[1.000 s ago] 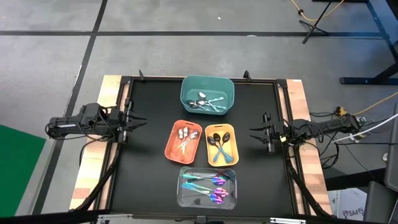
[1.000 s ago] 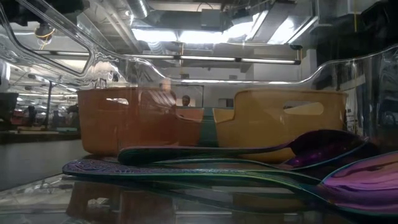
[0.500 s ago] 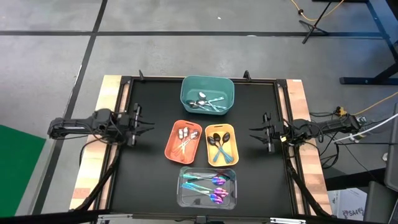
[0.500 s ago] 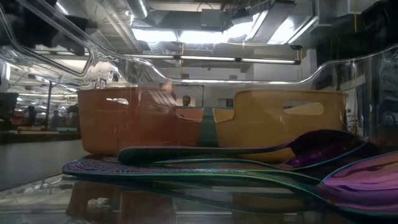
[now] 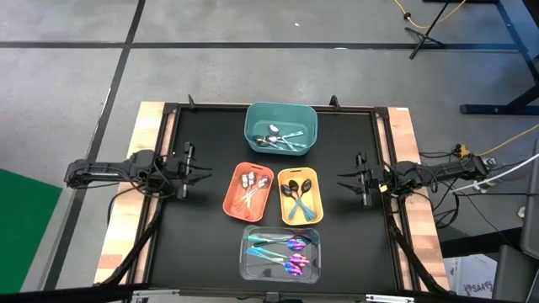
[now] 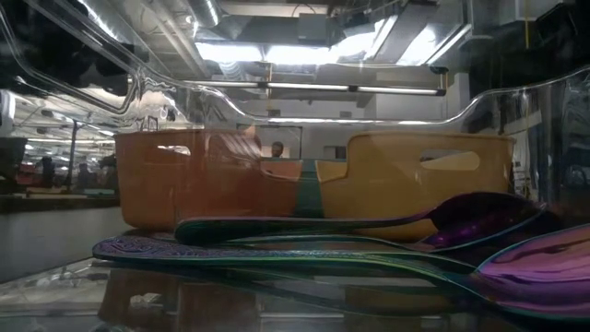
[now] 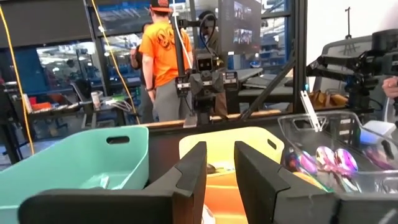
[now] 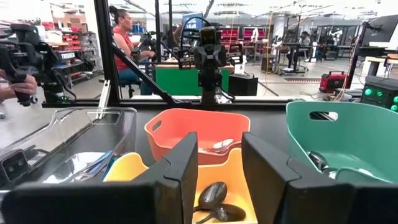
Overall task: Sort silverware by color (type)
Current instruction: Return to Home Position
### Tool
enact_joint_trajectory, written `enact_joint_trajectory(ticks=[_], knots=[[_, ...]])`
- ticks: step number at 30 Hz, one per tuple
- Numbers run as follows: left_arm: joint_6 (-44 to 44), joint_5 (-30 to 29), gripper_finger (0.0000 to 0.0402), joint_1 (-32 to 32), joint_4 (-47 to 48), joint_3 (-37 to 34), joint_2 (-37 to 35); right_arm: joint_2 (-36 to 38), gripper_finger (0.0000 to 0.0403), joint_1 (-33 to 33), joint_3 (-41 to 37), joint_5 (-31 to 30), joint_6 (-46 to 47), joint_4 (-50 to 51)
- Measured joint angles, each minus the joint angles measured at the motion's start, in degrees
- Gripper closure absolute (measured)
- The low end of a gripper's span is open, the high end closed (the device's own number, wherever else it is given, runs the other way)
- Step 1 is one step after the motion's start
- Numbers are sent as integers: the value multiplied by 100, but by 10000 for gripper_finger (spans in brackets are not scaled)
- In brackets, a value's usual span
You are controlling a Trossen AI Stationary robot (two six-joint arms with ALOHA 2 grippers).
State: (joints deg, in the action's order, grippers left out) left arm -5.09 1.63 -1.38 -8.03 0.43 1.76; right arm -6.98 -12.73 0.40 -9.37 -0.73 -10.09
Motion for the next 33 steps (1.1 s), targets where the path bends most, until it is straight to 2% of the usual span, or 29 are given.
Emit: enact_joint_trajectory(ticks=[15,33], knots=[[113,-127,326,1,726,4,0,0,288,0,0,-1,43,630],[181,-175,326,1,750,4,11,0,288,2,4,0,87,759]])
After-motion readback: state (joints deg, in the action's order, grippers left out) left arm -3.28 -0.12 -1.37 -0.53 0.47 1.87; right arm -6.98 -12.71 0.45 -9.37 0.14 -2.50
